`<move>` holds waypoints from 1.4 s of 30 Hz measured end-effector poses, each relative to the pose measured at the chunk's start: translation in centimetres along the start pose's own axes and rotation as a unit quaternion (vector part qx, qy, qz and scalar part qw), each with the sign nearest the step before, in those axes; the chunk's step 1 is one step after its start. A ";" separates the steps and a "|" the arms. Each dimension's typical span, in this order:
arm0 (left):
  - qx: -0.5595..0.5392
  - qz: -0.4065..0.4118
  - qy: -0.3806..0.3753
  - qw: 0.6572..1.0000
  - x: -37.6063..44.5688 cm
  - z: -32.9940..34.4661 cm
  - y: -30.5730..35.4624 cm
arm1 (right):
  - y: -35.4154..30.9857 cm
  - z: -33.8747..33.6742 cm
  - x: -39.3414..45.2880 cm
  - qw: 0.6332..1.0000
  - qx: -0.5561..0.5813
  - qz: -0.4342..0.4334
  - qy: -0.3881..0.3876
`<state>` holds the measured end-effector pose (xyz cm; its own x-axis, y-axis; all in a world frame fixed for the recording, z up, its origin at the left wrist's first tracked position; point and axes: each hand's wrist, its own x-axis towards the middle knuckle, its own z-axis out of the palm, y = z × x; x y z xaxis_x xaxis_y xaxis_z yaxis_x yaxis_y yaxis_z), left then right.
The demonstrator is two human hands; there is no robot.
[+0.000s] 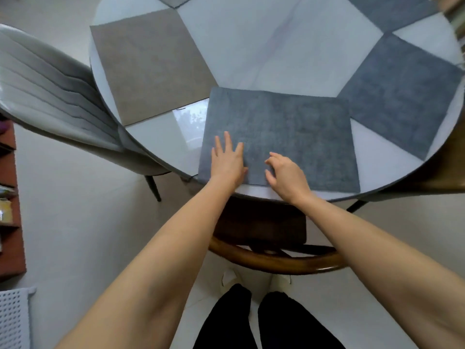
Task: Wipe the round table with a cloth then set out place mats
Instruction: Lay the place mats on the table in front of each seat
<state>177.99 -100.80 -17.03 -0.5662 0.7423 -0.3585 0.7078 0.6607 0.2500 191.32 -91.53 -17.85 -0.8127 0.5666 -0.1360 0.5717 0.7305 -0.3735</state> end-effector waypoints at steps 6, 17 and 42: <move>0.020 0.123 -0.086 0.988 0.4 2.8 11.6 | 11.5 -5.8 -2.8 0.955 0.031 0.290 0.059; 0.064 0.103 -0.159 0.980 1.9 6.3 18.8 | 19.7 -7.5 -3.8 0.925 0.049 0.377 0.012; 0.104 0.130 0.034 0.985 3.6 4.4 16.4 | 18.1 -5.1 -3.2 0.981 -0.001 0.175 0.080</move>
<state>189.46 -87.79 -18.14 -0.3755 0.8943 -0.2434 0.9003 0.4143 0.1335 204.86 -78.16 -19.47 -0.5393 0.8349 -0.1103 0.8126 0.4814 -0.3286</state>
